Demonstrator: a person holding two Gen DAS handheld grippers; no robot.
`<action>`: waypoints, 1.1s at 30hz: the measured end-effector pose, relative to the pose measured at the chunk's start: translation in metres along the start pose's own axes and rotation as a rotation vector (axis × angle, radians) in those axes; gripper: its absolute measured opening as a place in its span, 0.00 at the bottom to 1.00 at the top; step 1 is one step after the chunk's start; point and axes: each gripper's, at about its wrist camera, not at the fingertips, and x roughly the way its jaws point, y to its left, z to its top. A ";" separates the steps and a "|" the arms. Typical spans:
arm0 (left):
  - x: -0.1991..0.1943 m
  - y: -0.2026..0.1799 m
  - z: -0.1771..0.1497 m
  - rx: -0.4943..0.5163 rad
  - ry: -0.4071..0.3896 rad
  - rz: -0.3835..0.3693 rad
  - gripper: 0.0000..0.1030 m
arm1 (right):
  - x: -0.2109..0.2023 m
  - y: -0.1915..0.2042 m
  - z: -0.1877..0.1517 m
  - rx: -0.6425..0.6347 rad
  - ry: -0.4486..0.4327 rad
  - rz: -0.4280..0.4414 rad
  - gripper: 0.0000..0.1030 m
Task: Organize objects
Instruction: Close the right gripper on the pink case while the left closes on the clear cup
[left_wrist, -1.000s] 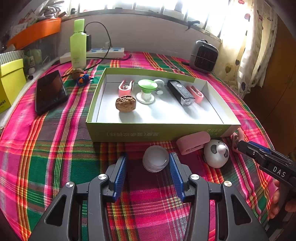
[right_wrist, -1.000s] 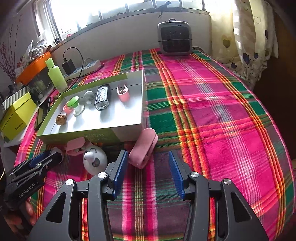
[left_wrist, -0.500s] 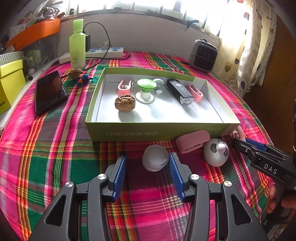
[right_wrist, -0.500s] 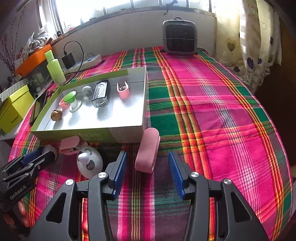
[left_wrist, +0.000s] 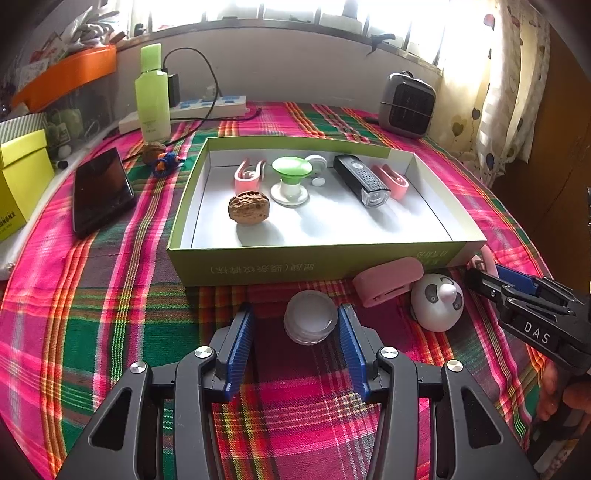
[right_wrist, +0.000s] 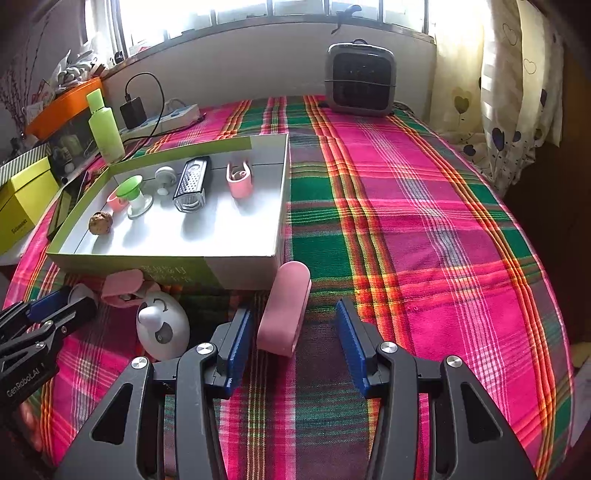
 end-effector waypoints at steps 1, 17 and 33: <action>0.000 -0.001 0.000 0.000 0.000 0.002 0.43 | 0.000 -0.001 0.000 0.002 0.000 0.002 0.45; -0.001 0.001 -0.001 -0.009 -0.003 0.060 0.26 | -0.003 -0.005 -0.001 0.005 -0.004 0.006 0.20; -0.003 0.001 -0.003 -0.011 -0.002 0.066 0.26 | -0.011 -0.007 -0.009 0.014 -0.012 0.040 0.18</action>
